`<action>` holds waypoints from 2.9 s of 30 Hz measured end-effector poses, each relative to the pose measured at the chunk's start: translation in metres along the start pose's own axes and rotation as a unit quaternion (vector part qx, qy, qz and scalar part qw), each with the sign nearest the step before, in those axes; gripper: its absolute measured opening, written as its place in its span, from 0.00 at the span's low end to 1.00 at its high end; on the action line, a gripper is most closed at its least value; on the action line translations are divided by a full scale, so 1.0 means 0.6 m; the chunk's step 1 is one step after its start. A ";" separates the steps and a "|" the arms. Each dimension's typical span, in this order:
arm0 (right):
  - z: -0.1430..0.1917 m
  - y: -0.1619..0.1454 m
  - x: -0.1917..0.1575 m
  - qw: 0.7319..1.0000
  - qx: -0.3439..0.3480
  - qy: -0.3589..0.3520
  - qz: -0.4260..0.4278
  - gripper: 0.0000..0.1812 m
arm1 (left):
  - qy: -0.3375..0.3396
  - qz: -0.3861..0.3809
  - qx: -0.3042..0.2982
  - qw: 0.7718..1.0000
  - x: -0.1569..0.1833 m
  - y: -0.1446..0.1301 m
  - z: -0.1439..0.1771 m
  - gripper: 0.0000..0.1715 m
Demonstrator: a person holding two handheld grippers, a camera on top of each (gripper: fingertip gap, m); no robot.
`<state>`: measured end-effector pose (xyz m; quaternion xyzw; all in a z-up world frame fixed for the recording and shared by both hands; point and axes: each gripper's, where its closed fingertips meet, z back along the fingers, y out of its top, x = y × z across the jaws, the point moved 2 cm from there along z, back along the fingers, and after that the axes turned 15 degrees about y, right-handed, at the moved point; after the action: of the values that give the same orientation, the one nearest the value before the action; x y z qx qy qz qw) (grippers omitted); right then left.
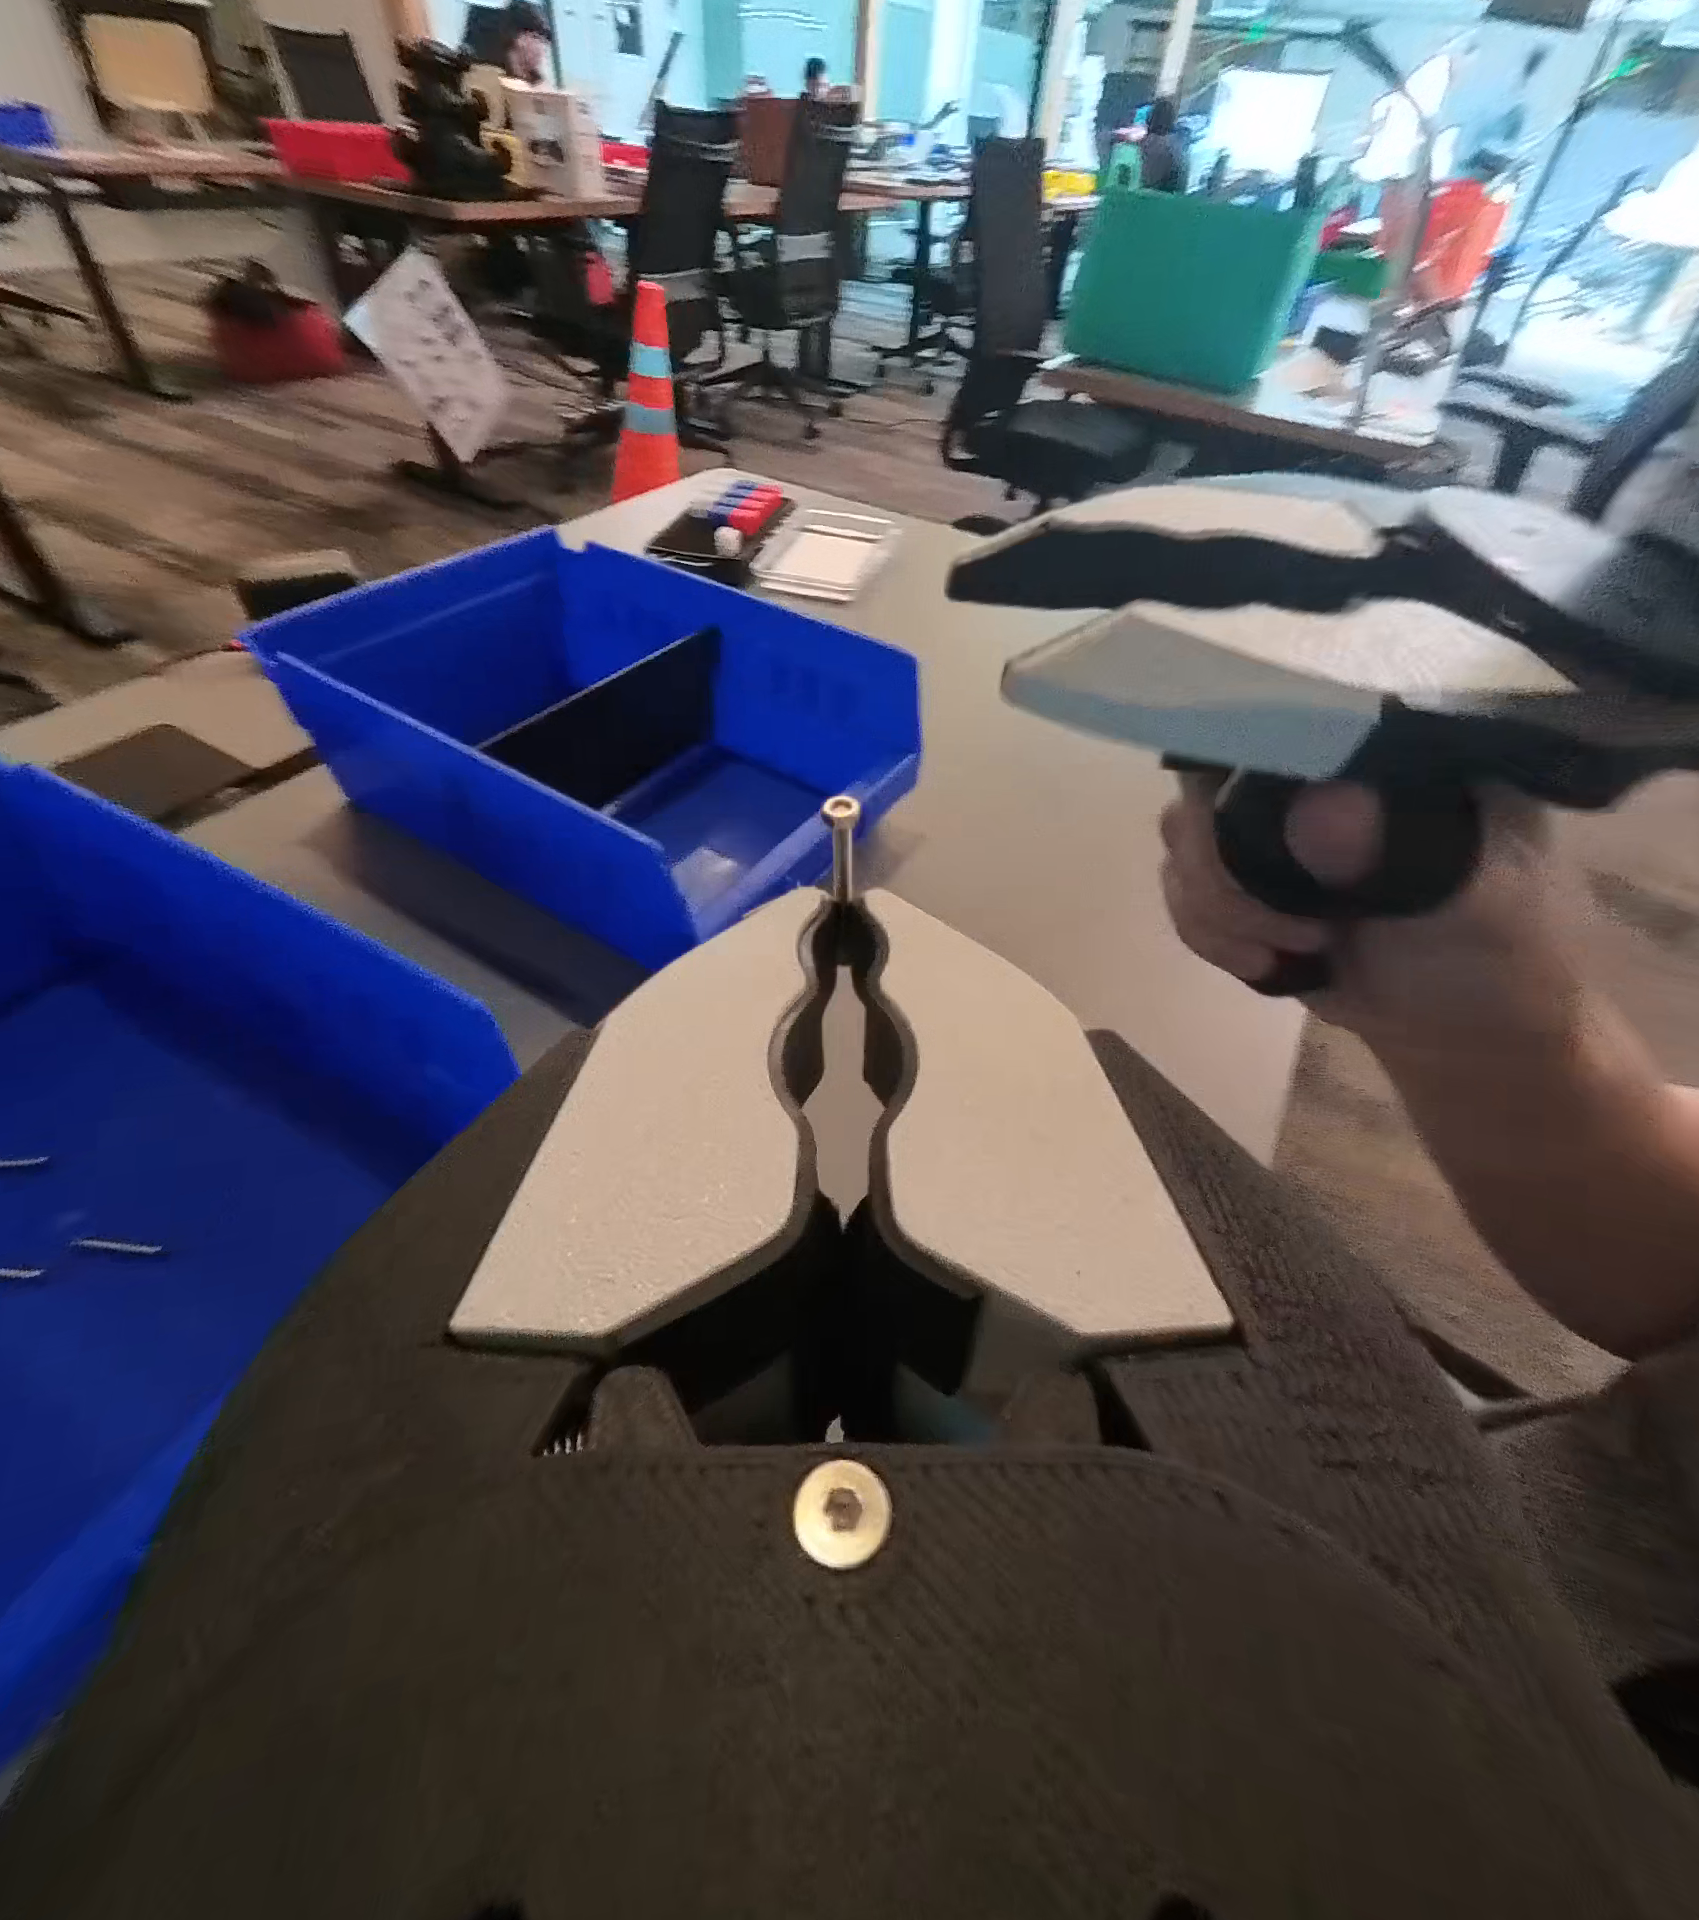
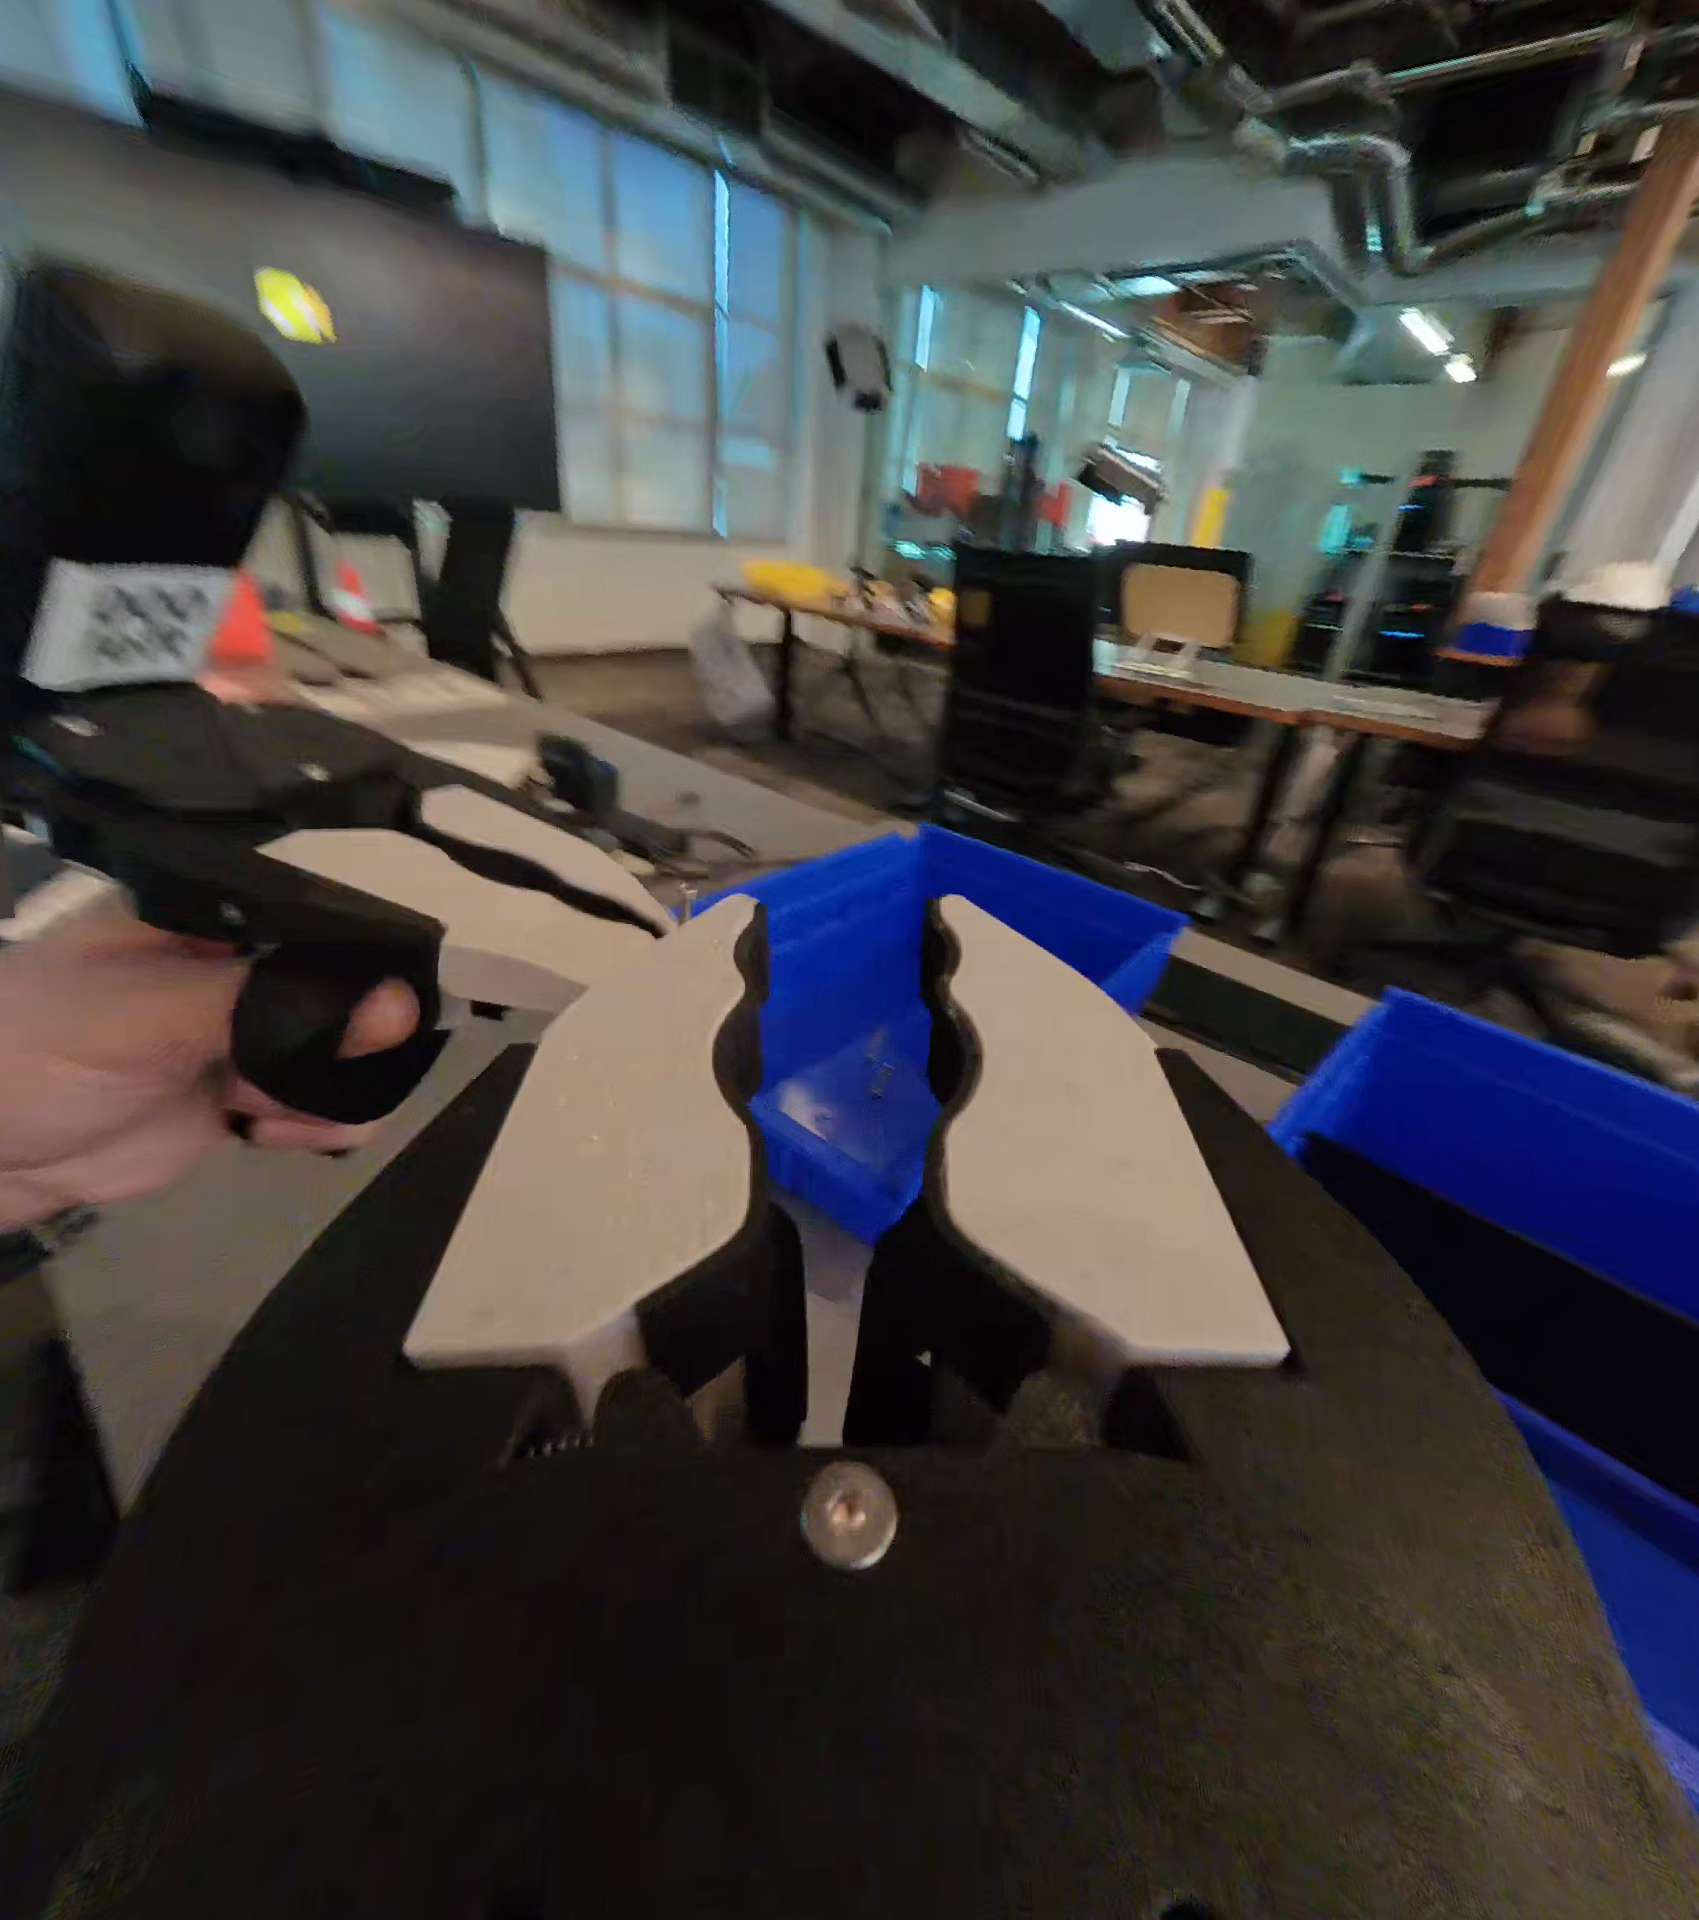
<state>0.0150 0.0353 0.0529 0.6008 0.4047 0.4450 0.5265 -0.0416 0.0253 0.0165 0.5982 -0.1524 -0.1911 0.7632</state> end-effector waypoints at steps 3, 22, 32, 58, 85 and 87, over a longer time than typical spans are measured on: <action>-0.020 0.002 -0.025 0.999 -0.019 -0.015 0.039 0.16 | 0.037 -0.026 0.001 0.999 0.000 0.000 -0.001 0.01; -0.059 -0.013 -0.045 0.998 -0.024 -0.032 0.055 0.09 | 0.052 -0.038 0.006 0.998 0.001 0.003 0.004 0.01; -0.059 -0.015 -0.046 0.999 -0.031 -0.012 0.040 0.05 | 0.049 -0.051 0.007 0.997 0.009 0.004 0.004 0.01; 0.027 0.012 -0.123 0.672 0.082 0.726 -0.115 0.02 | -0.370 0.011 -0.041 0.928 0.133 -0.001 0.082 0.01; 0.038 0.024 -0.143 0.479 0.134 0.854 -0.155 0.03 | -0.432 0.054 -0.051 0.899 0.160 0.005 0.100 0.01; 0.038 0.023 -0.144 0.481 0.135 0.852 -0.158 0.03 | -0.430 0.051 -0.053 0.900 0.160 0.004 0.099 0.01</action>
<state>0.0135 -0.0549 0.0563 -0.0828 0.7985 0.5875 -0.1021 0.0160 -0.0707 0.0337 0.4083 -0.4854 -0.3982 0.6626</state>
